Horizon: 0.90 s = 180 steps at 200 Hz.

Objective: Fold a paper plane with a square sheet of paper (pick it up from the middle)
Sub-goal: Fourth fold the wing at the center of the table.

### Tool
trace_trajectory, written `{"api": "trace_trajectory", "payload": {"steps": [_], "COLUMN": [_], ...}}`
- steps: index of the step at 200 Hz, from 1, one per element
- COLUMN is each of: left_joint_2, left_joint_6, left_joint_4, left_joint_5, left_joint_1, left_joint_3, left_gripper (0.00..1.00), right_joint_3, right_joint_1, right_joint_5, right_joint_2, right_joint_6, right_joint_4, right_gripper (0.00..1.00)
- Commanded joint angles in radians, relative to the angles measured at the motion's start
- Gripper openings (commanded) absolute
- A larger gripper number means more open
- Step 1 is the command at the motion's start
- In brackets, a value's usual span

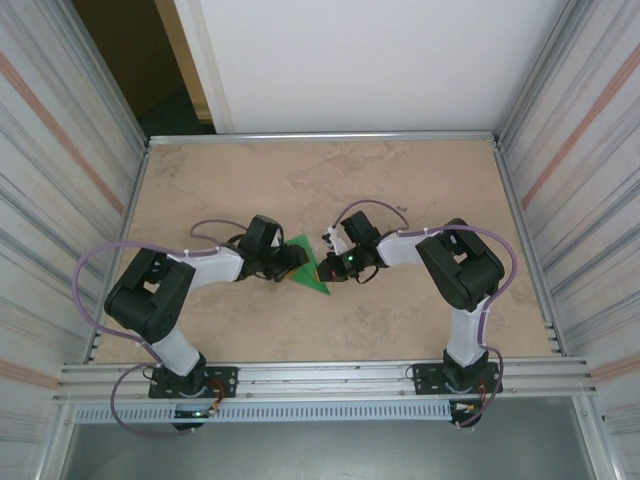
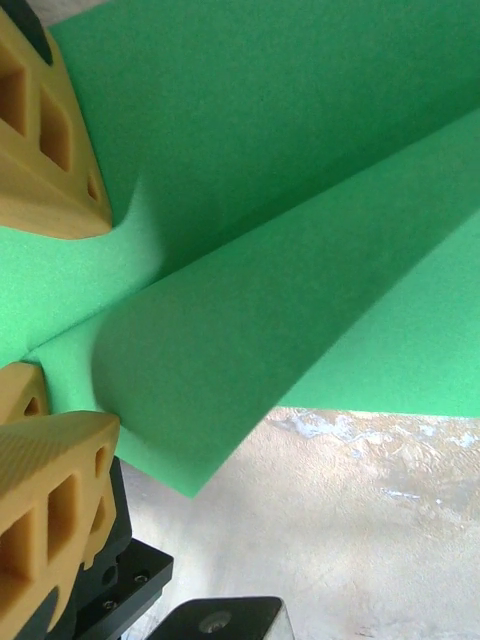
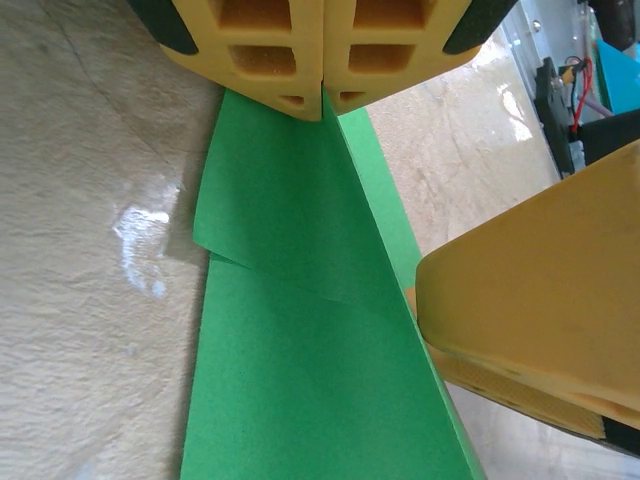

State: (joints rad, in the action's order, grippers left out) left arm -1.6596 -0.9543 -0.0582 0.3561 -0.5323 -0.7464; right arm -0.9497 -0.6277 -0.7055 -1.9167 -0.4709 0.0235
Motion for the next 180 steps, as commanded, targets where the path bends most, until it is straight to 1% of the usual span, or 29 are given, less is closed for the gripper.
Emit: {"api": "trace_trajectory", "payload": {"steps": [1, 47, 75, 119, 180], "left_joint_2": [-0.062, -0.123, -0.171, -0.229, -0.262], "left_joint_6": [0.001, -0.001, 0.002, 0.0, -0.01], "left_joint_4": [0.161, 0.322, 0.413, 0.5, 0.528], "left_joint_5": [-0.061, -0.112, -0.139, -0.153, -0.152], "left_joint_1": [-0.01, -0.017, -0.023, -0.031, -0.035], "left_joint_3": [0.005, -0.055, -0.092, -0.138, -0.151], "left_gripper": [0.5, 0.5, 0.52, 0.57, 0.6], "right_joint_3": [0.011, 0.017, 0.025, 0.039, 0.052], "right_joint_1": [0.007, 0.014, 0.016, 0.014, 0.008], "right_joint_5": [-0.015, -0.02, -0.023, -0.003, 0.039], "right_joint_2": [-0.019, -0.009, 0.015, 0.042, 0.045], "right_joint_6": [-0.023, -0.023, -0.014, 0.022, 0.045], "right_joint_4": [0.003, 0.004, 0.007, -0.008, -0.011], "right_gripper": [0.06, 0.1, 0.14, 0.19, 0.18]}}
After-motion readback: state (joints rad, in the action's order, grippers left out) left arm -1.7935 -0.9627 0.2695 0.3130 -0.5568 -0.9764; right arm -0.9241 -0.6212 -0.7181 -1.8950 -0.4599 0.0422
